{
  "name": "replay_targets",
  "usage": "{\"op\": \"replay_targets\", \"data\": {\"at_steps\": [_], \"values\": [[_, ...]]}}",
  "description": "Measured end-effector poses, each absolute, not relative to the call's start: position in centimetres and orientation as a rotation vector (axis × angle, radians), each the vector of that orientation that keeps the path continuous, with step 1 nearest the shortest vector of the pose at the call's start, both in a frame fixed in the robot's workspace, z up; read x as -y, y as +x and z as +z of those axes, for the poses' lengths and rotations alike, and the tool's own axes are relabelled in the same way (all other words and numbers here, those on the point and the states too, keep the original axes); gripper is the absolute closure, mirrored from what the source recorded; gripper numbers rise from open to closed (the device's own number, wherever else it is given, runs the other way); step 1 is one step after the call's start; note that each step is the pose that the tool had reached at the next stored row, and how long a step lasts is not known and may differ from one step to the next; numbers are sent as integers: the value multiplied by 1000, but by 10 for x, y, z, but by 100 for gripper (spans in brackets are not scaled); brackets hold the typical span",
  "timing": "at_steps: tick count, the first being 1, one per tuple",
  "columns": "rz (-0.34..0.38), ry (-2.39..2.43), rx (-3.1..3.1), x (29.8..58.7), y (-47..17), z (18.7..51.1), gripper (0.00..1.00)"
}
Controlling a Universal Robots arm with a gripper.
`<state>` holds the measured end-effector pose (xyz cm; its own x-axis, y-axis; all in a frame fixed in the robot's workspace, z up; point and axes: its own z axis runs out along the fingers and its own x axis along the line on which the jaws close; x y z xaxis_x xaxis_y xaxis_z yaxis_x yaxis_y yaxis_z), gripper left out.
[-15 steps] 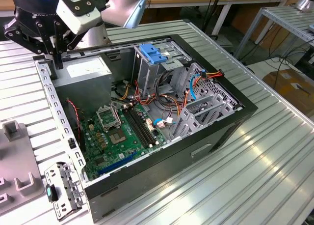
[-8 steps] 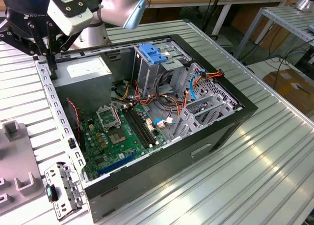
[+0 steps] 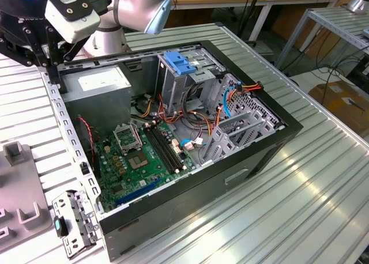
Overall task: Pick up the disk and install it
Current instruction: 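Reach for the disk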
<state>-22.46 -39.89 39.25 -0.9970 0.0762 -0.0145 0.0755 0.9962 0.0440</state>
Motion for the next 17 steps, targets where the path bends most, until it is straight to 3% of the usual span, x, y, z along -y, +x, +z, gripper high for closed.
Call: {"op": "replay_targets", "data": {"at_steps": [17], "values": [[68, 119, -3125, 399, -246, 392, 89]]}}
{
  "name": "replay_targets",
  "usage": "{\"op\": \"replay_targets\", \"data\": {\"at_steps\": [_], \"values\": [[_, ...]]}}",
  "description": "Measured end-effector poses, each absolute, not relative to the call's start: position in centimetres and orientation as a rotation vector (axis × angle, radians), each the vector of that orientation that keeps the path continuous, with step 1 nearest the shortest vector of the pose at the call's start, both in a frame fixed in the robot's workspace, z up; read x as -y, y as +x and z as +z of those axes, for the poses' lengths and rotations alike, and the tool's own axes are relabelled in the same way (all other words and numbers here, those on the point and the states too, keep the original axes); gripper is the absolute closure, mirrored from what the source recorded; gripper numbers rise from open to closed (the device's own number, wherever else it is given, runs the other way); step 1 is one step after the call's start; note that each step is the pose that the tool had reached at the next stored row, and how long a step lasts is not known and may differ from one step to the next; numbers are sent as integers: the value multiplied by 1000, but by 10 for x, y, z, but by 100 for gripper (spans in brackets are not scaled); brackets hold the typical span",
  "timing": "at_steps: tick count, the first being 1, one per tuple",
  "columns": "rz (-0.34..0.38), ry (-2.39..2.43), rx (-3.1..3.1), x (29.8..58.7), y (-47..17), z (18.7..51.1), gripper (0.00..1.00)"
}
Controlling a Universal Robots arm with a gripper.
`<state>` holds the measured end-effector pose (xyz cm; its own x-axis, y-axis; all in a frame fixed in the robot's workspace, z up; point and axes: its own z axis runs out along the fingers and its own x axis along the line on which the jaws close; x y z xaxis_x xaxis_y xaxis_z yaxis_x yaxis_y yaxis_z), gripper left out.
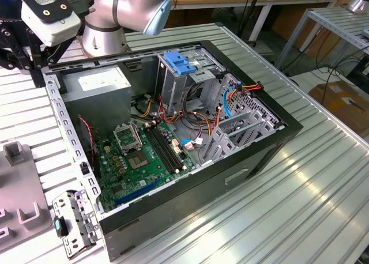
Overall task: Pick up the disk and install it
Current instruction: 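Reach for the disk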
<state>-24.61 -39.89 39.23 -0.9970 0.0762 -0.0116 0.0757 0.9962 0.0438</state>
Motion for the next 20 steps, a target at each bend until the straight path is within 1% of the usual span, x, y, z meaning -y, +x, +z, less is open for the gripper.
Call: {"op": "replay_targets", "data": {"at_steps": [20], "values": [[68, 119, -3127, 399, -270, 391, 89]]}}
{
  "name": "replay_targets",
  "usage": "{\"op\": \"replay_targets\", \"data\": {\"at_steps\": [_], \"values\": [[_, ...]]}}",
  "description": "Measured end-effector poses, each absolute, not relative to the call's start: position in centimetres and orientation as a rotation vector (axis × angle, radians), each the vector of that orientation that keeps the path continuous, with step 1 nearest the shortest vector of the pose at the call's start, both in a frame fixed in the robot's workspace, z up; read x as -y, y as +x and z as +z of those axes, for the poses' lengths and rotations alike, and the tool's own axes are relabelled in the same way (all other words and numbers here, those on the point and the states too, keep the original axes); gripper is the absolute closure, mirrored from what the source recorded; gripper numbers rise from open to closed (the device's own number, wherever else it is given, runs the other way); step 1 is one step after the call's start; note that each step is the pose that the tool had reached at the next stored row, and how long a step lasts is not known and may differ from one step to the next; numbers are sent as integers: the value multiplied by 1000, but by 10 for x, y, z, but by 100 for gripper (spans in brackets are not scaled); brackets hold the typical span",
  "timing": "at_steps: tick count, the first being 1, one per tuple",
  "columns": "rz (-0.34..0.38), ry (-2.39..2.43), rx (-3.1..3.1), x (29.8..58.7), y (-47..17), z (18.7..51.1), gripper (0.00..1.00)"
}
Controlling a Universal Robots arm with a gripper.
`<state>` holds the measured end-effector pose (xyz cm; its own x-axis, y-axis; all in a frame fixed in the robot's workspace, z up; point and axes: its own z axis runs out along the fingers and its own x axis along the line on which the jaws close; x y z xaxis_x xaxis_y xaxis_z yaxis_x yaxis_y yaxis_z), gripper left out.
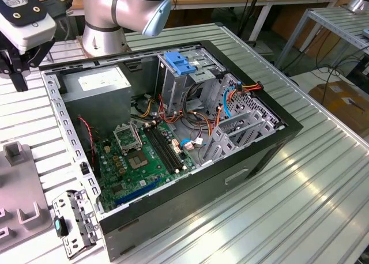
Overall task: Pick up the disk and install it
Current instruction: 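Reach for the disk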
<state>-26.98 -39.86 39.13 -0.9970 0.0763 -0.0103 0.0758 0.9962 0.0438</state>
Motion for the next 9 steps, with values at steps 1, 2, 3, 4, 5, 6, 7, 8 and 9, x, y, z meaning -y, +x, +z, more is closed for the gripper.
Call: {"op": "replay_targets", "data": {"at_steps": [1, 2, 3, 4, 5, 6, 7, 8, 9], "values": [[68, 119, -3127, 397, -271, 391, 89], [68, 119, -3127, 396, -272, 391, 89], [68, 119, -3127, 395, -273, 391, 89], [68, 119, -3127, 394, -273, 391, 89], [68, 119, -3127, 393, -274, 391, 89], [68, 119, -3128, 393, -275, 391, 89], [68, 119, -3128, 392, -276, 391, 89], [68, 119, -3128, 392, -276, 391, 89], [68, 119, -3128, 392, -278, 391, 89]]}}
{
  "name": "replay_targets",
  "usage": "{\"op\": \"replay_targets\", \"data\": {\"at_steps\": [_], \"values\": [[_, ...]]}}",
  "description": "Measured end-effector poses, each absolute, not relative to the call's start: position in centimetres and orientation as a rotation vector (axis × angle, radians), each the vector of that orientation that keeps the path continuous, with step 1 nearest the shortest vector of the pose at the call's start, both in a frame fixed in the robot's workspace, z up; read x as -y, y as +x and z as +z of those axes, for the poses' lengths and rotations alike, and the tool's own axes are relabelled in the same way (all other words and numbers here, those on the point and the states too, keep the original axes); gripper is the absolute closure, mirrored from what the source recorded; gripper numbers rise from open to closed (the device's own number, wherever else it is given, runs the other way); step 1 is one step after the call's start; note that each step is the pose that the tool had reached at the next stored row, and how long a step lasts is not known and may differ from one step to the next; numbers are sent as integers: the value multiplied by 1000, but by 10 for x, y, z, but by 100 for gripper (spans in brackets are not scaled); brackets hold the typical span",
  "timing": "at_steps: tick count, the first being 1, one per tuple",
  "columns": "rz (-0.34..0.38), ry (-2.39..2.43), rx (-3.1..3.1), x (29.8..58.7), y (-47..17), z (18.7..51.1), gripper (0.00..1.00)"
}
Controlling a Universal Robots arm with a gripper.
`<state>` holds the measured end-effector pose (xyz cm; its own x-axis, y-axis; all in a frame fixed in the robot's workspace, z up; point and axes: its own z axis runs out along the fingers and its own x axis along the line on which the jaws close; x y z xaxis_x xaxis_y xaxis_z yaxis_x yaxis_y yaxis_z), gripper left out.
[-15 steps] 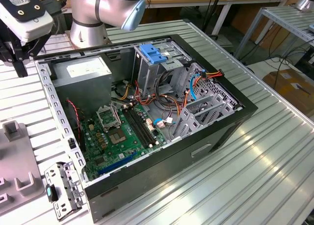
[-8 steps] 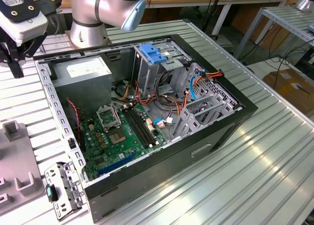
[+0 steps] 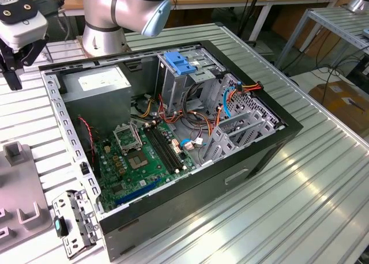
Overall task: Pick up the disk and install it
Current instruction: 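Reach for the disk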
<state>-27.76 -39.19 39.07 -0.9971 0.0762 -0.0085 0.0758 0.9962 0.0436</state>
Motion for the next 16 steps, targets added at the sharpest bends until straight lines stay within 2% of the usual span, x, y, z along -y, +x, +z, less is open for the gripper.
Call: {"op": "replay_targets", "data": {"at_steps": [16], "values": [[68, 119, -3132, 390, -297, 390, 89]]}}
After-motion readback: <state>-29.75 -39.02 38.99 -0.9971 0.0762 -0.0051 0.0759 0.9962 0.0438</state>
